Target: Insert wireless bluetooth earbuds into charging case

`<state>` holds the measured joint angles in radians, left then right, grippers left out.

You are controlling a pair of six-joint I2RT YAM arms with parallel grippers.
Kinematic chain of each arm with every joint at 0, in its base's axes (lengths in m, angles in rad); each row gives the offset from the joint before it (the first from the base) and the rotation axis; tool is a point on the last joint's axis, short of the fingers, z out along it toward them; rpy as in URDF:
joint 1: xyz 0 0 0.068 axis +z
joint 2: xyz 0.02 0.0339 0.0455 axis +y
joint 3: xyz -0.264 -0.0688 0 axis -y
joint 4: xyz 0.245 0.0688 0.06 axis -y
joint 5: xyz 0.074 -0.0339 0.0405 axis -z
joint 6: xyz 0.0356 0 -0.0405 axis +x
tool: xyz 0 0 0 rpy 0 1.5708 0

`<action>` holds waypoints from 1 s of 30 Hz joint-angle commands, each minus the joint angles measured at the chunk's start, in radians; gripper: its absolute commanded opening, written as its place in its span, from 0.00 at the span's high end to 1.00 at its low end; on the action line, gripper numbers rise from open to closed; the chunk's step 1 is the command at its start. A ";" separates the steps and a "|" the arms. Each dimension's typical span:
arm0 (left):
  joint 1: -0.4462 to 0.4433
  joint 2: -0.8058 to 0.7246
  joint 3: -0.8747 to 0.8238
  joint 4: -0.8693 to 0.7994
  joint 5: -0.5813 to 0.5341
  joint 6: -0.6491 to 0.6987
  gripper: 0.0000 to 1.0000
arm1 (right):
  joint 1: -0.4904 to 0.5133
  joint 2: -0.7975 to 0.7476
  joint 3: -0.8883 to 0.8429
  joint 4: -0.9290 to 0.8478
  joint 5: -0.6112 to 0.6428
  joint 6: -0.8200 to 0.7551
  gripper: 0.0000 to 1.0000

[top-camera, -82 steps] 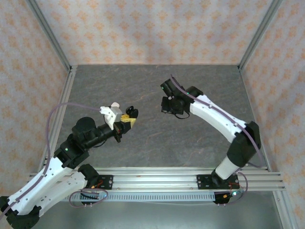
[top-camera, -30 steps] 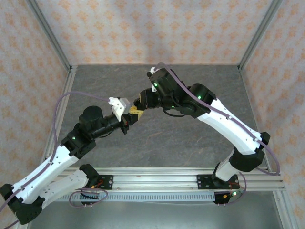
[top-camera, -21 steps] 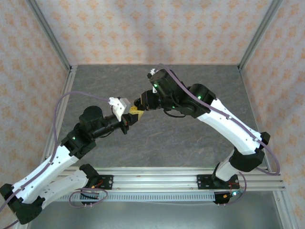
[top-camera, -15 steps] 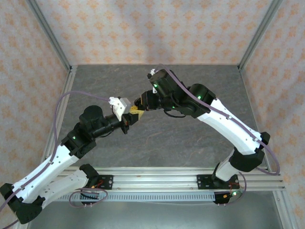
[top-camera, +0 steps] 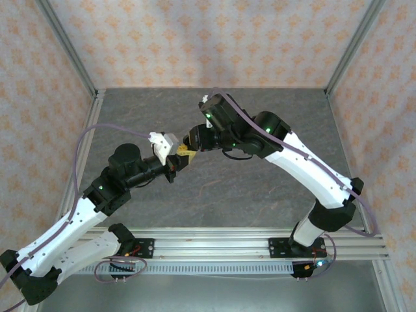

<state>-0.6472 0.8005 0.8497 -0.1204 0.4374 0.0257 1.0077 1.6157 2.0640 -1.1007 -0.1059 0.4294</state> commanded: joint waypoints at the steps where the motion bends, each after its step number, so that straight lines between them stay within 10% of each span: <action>1: 0.001 -0.004 0.034 0.034 0.003 -0.005 1.00 | 0.006 0.017 0.056 -0.043 -0.005 0.011 0.66; 11: 0.001 -0.014 0.044 0.036 -0.005 -0.022 1.00 | -0.011 -0.066 0.019 0.030 0.050 0.090 0.51; 20: 0.001 0.004 0.088 0.104 -0.003 -0.068 1.00 | -0.123 -0.280 -0.386 0.469 -0.179 0.393 0.39; 30: 0.000 0.053 0.125 0.146 0.008 -0.088 1.00 | -0.130 -0.304 -0.462 0.612 -0.249 0.479 0.35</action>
<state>-0.6472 0.8497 0.9360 -0.0322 0.4374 -0.0448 0.8825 1.3327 1.6238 -0.5869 -0.3126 0.8600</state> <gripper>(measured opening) 0.076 0.648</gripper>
